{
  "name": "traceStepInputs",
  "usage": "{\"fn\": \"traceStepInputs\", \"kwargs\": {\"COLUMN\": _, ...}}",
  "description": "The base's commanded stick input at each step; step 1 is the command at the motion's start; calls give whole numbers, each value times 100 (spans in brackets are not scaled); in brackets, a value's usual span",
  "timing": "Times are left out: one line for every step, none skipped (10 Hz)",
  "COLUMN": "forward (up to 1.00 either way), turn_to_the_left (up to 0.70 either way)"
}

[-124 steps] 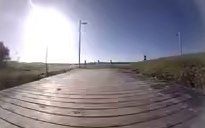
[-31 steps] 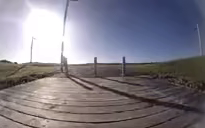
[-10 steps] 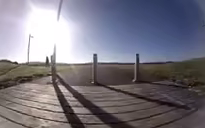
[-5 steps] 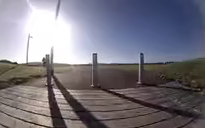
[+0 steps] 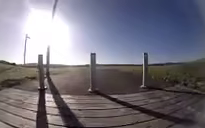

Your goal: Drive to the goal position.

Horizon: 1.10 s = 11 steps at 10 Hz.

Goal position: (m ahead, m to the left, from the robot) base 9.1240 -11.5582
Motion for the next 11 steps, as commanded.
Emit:
{"fn": "traceStepInputs", "kwargs": {"forward": 70, "turn_to_the_left": -35}}
{"fn": "traceStepInputs", "kwargs": {"forward": 70, "turn_to_the_left": -35}}
{"fn": "traceStepInputs", "kwargs": {"forward": 70, "turn_to_the_left": -35}}
{"fn": "traceStepInputs", "kwargs": {"forward": 70, "turn_to_the_left": -35}}
{"fn": "traceStepInputs", "kwargs": {"forward": 70, "turn_to_the_left": -21}}
{"fn": "traceStepInputs", "kwargs": {"forward": 70, "turn_to_the_left": -2}}
{"fn": "traceStepInputs", "kwargs": {"forward": 70, "turn_to_the_left": 0}}
{"fn": "traceStepInputs", "kwargs": {"forward": 70, "turn_to_the_left": 0}}
{"fn": "traceStepInputs", "kwargs": {"forward": 70, "turn_to_the_left": 0}}
{"fn": "traceStepInputs", "kwargs": {"forward": 70, "turn_to_the_left": 0}}
{"fn": "traceStepInputs", "kwargs": {"forward": 70, "turn_to_the_left": 0}}
